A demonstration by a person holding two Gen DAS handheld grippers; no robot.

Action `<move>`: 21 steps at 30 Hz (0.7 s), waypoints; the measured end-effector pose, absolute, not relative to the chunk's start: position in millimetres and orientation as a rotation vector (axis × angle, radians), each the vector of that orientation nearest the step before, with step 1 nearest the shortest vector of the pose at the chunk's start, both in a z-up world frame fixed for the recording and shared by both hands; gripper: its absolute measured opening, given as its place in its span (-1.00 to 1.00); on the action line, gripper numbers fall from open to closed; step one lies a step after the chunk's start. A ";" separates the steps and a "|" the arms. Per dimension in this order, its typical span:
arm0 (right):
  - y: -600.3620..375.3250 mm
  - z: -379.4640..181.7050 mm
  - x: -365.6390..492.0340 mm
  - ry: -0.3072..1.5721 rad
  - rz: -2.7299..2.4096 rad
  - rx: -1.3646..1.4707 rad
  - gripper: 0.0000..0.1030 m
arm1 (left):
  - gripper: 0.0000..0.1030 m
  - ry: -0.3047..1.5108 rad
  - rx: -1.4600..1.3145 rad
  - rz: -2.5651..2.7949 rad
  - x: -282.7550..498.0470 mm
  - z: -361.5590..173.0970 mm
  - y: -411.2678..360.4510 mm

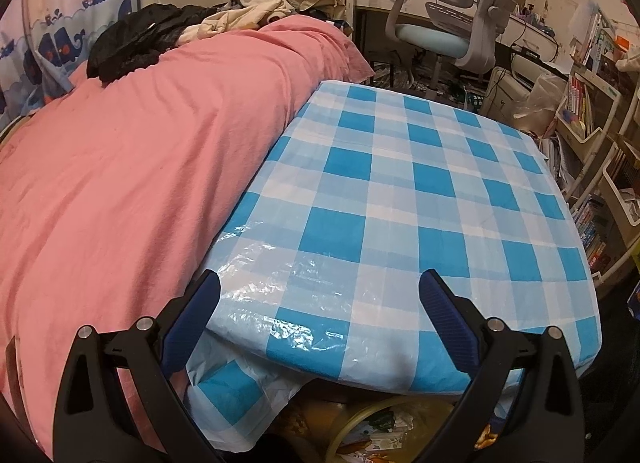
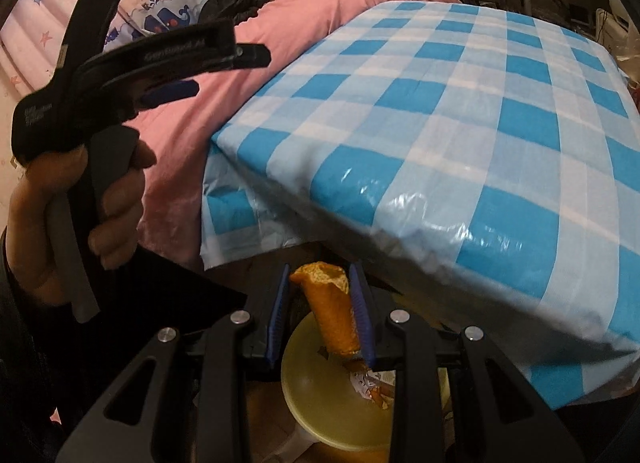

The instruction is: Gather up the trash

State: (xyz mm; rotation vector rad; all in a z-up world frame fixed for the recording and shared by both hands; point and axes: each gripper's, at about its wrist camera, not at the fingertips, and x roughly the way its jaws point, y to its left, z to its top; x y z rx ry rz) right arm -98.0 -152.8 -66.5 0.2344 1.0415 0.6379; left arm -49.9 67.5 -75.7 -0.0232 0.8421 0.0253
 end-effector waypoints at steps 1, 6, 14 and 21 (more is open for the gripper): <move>-151.8 -67.7 -99.6 1.049 0.641 0.231 -0.40 | 0.86 0.842 -0.024 0.025 -49.7 -75.7 67.3; -148.3 -80.0 -109.4 1.103 0.627 0.214 -0.36 | 0.87 0.840 -0.032 0.027 -58.1 -76.6 67.8; -150.3 -81.7 -115.0 1.106 0.616 0.210 -0.36 | 0.87 0.852 -0.011 0.011 -75.2 -84.4 56.8; -153.3 -80.1 -116.1 1.089 0.577 0.201 -0.10 | 0.86 0.856 0.002 -0.001 -83.7 -86.0 51.6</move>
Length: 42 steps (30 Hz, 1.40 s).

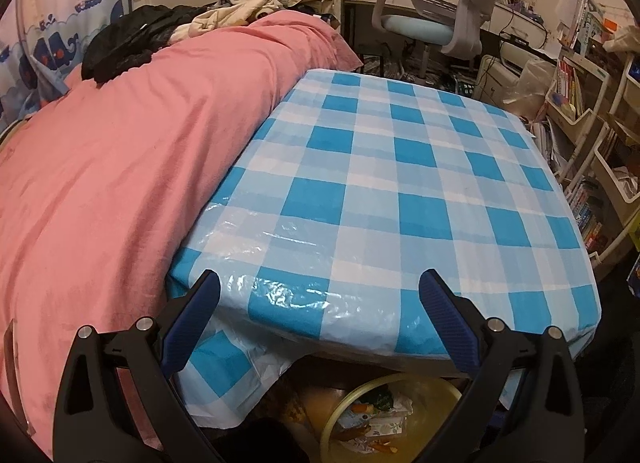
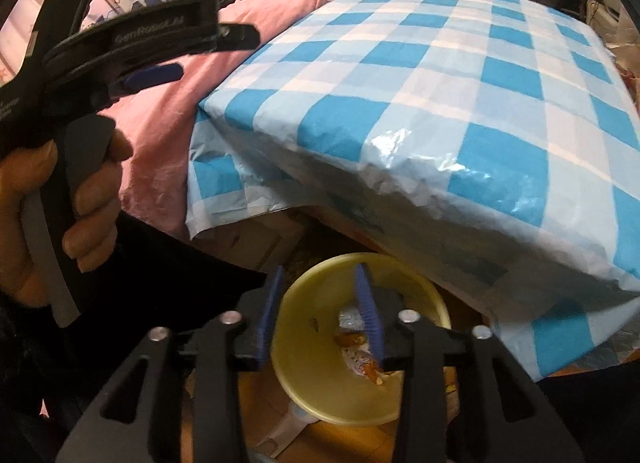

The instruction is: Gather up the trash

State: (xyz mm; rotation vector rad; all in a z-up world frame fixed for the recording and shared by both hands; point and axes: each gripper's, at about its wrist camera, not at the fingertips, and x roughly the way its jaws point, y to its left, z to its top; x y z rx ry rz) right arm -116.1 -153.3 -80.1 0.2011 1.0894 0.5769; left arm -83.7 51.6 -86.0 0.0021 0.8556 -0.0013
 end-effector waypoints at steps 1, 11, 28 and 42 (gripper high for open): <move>-155.3 -77.8 -116.6 1.074 0.560 0.197 -0.06 | 0.87 0.856 -0.001 -0.002 -84.5 -86.1 51.5; -166.5 -72.1 -119.2 1.040 0.512 0.194 0.10 | 0.86 0.870 -0.001 -0.012 -100.5 -93.2 47.5; -195.7 -63.2 -129.1 0.986 0.390 0.232 0.20 | 0.87 0.899 0.000 -0.034 -127.9 -104.7 42.2; -227.5 -52.5 -138.6 0.927 0.350 0.346 0.21 | 0.86 1.032 0.042 -0.095 -143.9 -139.9 39.8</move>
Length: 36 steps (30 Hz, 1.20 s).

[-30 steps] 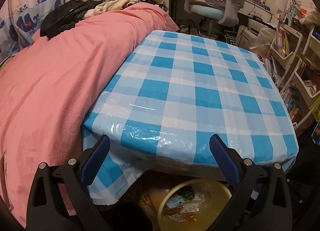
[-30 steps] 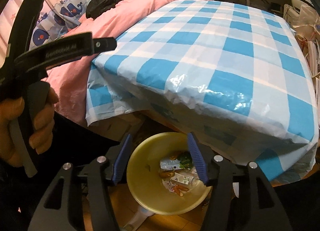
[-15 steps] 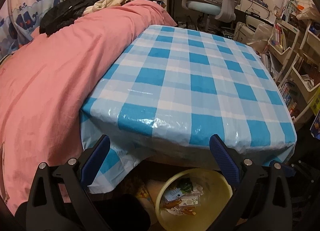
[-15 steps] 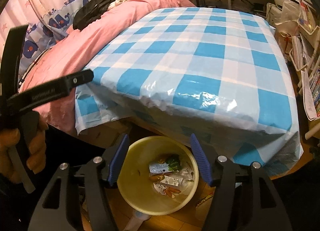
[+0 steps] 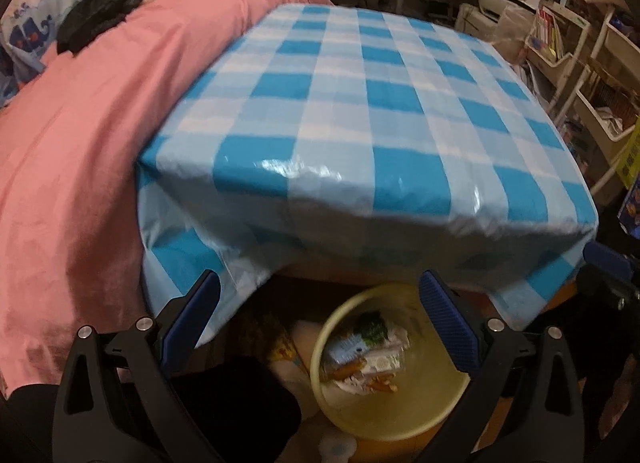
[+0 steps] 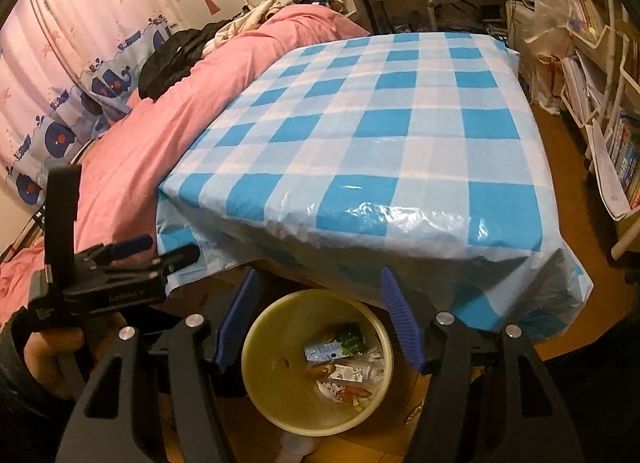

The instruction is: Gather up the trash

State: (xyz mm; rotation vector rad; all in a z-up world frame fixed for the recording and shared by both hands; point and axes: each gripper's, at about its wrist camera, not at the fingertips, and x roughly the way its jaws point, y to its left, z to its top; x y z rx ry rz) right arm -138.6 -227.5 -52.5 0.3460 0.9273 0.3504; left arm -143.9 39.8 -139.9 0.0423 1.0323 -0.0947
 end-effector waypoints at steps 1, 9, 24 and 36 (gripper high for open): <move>-228.7 -51.9 -138.9 0.925 0.352 0.352 0.21 | 0.86 1.042 0.056 -0.106 -145.9 -142.3 37.4; -232.0 -44.2 -147.1 0.881 0.326 0.307 0.23 | 0.86 1.034 0.112 -0.146 -161.3 -147.7 23.7; -224.8 -25.4 -155.5 0.716 0.210 0.142 0.52 | 0.87 0.776 0.016 -0.133 -179.5 -103.1 34.5; -222.4 -15.0 -158.7 0.629 0.123 0.107 0.61 | 0.87 0.682 -0.037 -0.099 -189.8 -77.0 33.5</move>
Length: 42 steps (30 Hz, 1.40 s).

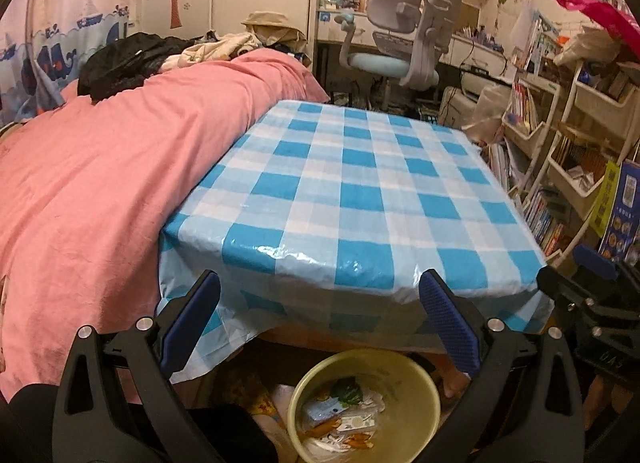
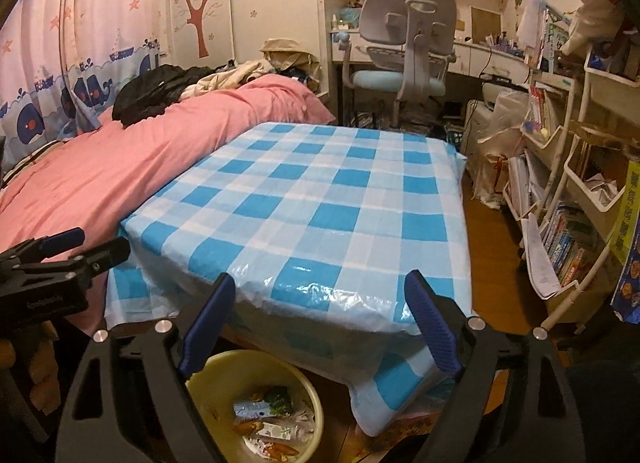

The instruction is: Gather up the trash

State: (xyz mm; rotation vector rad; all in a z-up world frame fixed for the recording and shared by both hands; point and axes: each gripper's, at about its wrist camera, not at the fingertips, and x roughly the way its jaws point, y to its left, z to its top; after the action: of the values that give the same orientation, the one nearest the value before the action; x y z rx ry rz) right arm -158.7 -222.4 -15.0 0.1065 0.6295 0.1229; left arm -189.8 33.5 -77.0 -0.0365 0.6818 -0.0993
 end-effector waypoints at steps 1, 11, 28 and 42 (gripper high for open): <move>-221.9 -13.2 -159.8 0.619 0.115 0.100 0.62 | 0.87 0.669 -0.043 -0.099 -191.3 -74.1 33.1; -221.0 -3.9 -168.6 0.541 0.055 0.065 0.78 | 0.87 0.619 -0.068 -0.085 -200.2 -64.7 37.2; -222.3 13.7 -174.0 0.489 0.028 0.068 0.80 | 0.87 0.544 -0.057 -0.070 -201.6 -25.8 35.9; -233.0 56.8 -178.2 0.437 0.009 0.035 0.80 | 0.87 0.494 -0.021 -0.067 -208.9 22.3 37.8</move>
State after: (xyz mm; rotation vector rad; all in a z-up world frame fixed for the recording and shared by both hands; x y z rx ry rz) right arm -178.2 -233.0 56.8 0.0353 0.4372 0.0093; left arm -208.9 37.8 22.3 -0.0210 0.4943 -0.0674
